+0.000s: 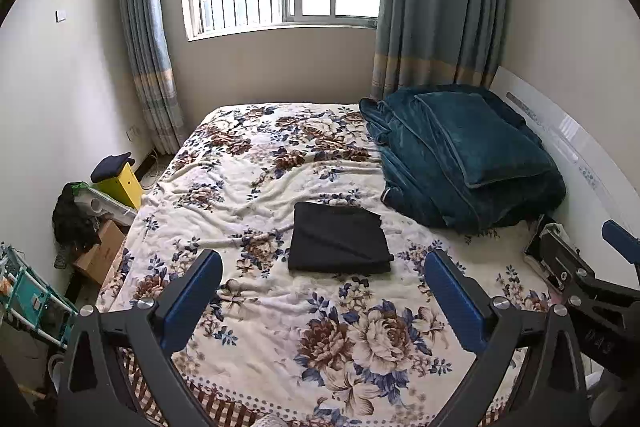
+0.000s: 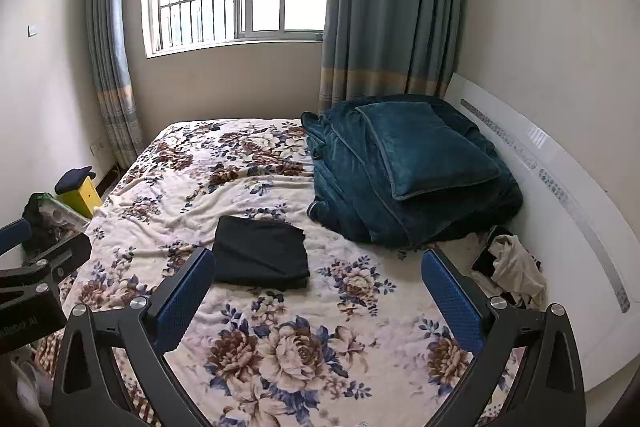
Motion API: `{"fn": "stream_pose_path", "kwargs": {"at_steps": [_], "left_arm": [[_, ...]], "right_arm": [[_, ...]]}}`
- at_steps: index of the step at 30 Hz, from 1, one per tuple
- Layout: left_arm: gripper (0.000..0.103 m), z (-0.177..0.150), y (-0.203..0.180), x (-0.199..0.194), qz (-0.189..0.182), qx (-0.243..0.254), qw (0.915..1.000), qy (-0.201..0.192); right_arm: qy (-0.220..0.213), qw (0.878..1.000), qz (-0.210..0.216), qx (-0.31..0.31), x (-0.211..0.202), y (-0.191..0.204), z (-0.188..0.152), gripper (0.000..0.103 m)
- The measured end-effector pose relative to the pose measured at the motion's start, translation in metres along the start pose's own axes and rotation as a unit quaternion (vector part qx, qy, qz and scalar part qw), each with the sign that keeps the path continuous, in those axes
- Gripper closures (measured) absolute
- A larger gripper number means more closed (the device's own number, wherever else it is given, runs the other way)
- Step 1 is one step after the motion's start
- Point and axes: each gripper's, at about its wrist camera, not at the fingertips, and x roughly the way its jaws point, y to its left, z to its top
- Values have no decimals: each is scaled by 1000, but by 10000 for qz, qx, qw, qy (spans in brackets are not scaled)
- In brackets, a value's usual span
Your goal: Fold small clothes
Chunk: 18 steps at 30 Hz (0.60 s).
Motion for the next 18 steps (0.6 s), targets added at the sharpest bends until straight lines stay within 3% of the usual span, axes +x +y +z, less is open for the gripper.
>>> {"fn": "stream_pose_path", "kwargs": {"at_steps": [18], "left_arm": [[0, 1, -3, -8, 80, -31, 10000, -41]], "right_arm": [[-82, 9997, 192, -126, -4, -4, 10, 0]]}}
